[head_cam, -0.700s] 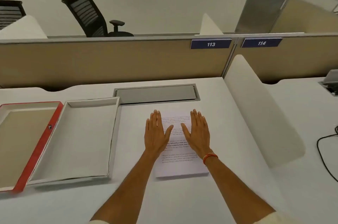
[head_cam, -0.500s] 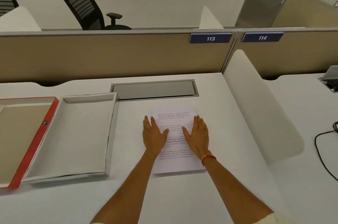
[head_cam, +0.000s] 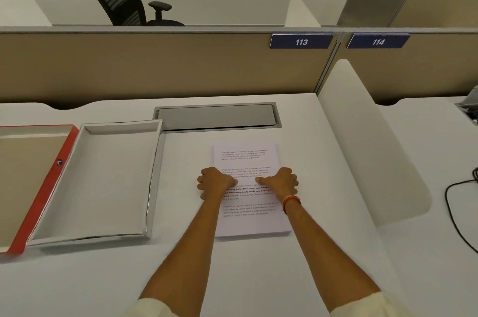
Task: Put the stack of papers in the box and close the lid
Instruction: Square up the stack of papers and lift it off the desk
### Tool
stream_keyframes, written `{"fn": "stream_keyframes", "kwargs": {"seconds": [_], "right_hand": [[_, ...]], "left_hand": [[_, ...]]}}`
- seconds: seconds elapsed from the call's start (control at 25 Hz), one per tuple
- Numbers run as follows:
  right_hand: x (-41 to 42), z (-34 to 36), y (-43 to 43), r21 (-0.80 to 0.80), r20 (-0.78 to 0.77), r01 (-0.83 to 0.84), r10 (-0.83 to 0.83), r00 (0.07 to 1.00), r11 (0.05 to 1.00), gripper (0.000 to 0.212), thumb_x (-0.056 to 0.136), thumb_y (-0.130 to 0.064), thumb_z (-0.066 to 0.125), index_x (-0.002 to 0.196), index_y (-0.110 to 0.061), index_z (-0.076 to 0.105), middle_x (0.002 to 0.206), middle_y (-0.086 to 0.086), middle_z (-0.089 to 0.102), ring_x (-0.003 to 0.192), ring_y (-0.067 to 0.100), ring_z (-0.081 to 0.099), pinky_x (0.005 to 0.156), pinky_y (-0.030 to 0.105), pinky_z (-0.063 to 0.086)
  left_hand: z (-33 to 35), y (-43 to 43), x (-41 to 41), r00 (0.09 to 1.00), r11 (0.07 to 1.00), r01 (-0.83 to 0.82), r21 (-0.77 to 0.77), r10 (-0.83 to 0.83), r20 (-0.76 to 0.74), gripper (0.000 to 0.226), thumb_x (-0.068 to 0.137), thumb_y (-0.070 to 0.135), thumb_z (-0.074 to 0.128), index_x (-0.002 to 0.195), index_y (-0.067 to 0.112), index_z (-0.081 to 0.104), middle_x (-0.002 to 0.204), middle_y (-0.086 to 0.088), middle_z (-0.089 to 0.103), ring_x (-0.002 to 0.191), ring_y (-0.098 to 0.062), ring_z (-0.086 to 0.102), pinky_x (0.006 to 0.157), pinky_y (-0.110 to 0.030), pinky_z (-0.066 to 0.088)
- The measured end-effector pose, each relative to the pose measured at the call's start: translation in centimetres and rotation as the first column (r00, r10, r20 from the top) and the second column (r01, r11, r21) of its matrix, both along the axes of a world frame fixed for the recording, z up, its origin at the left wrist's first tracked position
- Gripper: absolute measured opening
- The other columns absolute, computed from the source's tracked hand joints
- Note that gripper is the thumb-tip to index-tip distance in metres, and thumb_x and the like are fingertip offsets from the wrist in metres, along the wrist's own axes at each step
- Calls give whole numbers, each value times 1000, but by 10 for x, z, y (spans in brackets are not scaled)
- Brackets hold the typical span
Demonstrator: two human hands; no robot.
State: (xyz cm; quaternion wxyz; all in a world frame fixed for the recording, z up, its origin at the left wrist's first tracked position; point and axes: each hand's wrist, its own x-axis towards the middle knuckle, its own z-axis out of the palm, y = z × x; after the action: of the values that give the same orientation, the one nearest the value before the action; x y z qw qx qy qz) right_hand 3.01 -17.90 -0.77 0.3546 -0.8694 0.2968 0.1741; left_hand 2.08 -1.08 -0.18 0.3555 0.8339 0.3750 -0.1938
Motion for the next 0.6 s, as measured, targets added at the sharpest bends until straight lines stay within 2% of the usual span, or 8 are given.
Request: {"fn": "stream_keyframes", "kwargs": {"seconds": [0.08, 0.28, 0.44, 0.6], "right_hand": [[2, 1, -3, 1, -19, -3, 3, 1000, 1000, 90, 60, -44, 90, 127, -2, 47, 134, 21, 49, 127, 38, 45, 107, 52, 41], [4, 2, -3, 19, -31, -36, 37, 999, 999, 78, 63, -43, 88, 122, -4, 55, 131, 21, 49, 122, 37, 47, 103, 49, 44], [7, 6, 4, 3, -44, -22, 22, 999, 1000, 90, 62, -39, 90, 129, -3, 42, 133, 20, 45, 124, 36, 48, 101, 47, 47], [8, 3, 1, 54, -15, -22, 23, 1000, 998, 91, 60, -37, 91, 125, -4, 37, 129, 18, 55, 120, 38, 54, 104, 51, 44]], "left_hand": [[2, -1, 2, 1000, 1000, 1, -8, -1, -8, 85, 67, 31, 88, 133, 2, 43, 138, -18, 49, 130, -35, 47, 103, -45, 43], [7, 8, 7, 999, 998, 2, -63, -5, -44, 74, 66, 30, 89, 125, 3, 53, 131, -17, 58, 122, -34, 57, 104, -47, 48], [8, 12, 10, 998, 991, -5, -132, -4, -65, 70, 64, 26, 90, 121, 4, 56, 127, -18, 62, 118, -34, 59, 102, -47, 50], [8, 7, 9, 995, 998, 45, -43, -48, -87, 73, 66, 34, 88, 125, 7, 54, 130, -16, 57, 122, -31, 53, 104, -44, 48]]}}
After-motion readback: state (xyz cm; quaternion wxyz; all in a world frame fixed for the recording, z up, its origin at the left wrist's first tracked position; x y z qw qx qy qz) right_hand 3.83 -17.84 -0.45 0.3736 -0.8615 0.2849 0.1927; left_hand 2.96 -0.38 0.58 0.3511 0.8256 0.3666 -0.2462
